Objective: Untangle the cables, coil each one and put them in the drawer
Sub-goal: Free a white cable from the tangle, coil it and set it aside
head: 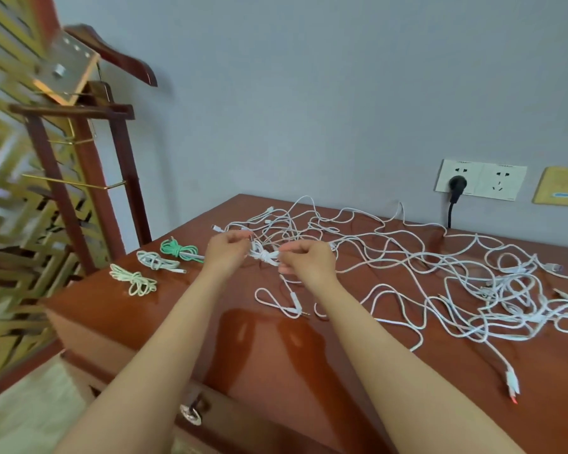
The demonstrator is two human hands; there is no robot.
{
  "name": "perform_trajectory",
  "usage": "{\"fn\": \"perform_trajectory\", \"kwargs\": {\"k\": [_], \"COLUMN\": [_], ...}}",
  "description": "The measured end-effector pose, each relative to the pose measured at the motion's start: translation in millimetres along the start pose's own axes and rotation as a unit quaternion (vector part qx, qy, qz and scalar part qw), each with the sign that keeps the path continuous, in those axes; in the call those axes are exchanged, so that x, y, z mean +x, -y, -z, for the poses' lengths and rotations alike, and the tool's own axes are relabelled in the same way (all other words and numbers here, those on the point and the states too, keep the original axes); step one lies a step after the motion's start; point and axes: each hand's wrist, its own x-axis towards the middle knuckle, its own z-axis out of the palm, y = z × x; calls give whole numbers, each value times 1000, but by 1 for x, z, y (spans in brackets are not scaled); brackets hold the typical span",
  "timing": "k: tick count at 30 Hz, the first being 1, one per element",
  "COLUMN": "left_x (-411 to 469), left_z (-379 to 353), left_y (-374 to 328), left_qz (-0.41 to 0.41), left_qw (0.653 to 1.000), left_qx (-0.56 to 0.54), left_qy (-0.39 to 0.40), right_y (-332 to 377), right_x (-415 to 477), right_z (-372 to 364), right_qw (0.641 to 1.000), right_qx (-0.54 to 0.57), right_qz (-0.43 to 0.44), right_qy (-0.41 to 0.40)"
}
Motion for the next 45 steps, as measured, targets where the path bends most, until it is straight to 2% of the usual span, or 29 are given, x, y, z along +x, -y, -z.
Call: {"fn": "perform_trajectory", "kwargs": {"k": [4, 9, 14, 20, 24, 30, 34, 40, 45], "left_x": [29, 70, 103, 134, 148, 161, 164, 157, 140], "left_z": [18, 36, 48, 53, 48, 43, 41, 36, 20], "left_y": [5, 10, 16, 31, 39, 49, 51, 33, 8], "left_qz": [27, 31, 29, 34, 22, 20, 16, -14, -65], "left_qw": [999, 993, 985, 961, 931, 886, 876, 864, 857], "left_qx": [27, 103, 160, 264, 360, 463, 483, 503, 511], "left_qy": [-25, -38, -58, -70, -48, -14, -11, -20, 11], "right_y": [6, 4, -9, -25, -34, -33, -29, -14, 4], "right_x": [21, 48, 77, 110, 119, 133, 135, 139, 131], "right_z": [-41, -89, -110, -136, -147, -146, -140, -105, -66], "right_qw": [998, 997, 998, 994, 990, 976, 970, 980, 984], "right_qx": [60, 67, -7, 22, 51, 94, 92, 90, -48], "right_qz": [-25, -28, -4, -34, -51, -114, -126, -107, -57], "right_qy": [8, 12, 68, 99, 123, 159, 187, 139, 161]}}
